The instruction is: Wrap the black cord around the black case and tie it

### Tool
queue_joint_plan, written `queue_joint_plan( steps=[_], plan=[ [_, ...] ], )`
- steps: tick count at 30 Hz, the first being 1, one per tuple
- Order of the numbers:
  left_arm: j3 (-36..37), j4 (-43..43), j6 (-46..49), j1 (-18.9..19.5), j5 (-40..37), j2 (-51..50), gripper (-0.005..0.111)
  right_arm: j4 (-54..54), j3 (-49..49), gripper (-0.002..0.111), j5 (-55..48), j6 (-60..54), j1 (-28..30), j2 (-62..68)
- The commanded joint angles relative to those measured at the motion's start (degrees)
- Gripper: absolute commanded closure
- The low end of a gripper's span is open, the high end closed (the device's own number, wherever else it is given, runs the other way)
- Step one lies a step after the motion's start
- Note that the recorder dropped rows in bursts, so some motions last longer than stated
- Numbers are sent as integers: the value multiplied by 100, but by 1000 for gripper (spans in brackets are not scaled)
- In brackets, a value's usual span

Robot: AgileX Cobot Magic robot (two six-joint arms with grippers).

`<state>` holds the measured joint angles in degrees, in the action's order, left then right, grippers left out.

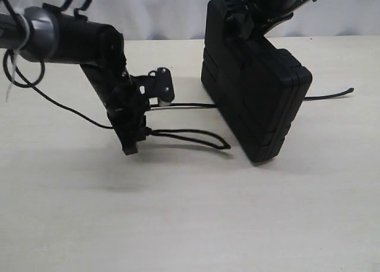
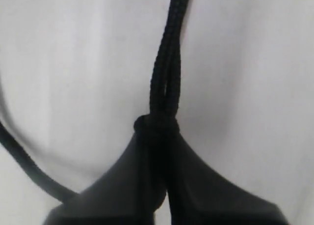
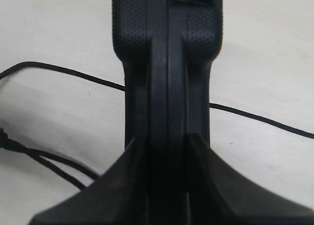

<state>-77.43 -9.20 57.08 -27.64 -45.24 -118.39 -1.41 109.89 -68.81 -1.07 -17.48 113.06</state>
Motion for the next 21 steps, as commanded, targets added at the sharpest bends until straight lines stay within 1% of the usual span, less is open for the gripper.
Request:
queue_joint_plan(
  steps=[1,5,7,8,9,10,11,12,14,17,19,21],
  plan=[
    [-2,-1008,-124,318,198,393,107,-73,-72,104,-115,-77,-19,12],
    [-2,-2494,-124,684,-86,491,107,-73,-72,104,-115,-77,-19,12],
    [-2,-2909,-141,852,-284,481,107,-73,-72,104,-115,-77,-19,12],
    [-2,-3202,-141,979,-557,481,107,-73,-72,104,-115,-77,-19,12],
    [-2,-3376,-141,1034,-665,481,107,-73,-72,104,-115,-77,-19,12],
    [-2,-3860,-130,1125,-818,481,107,-73,-72,104,-115,-77,-19,12],
    [-2,-4180,-39,1154,-911,481,107,-115,-72,104,-115,-77,-19,12],
    [-2,-4909,426,1195,-1200,481,107,-115,-72,104,-115,-77,-19,12],
    [-2,-5504,809,1226,-1480,481,107,-115,-72,104,-115,-77,-19,12],
    [-2,-6023,1009,1269,-1712,481,107,-115,-72,104,-115,-66,-19,12],
    [-2,-6050,1040,1402,-1712,481,107,-115,-72,104,-115,-66,-19,12],
    [-2,-6162,1040,1652,-1926,481,107,-115,-72,104,-115,-66,-19,12]
  ],
)
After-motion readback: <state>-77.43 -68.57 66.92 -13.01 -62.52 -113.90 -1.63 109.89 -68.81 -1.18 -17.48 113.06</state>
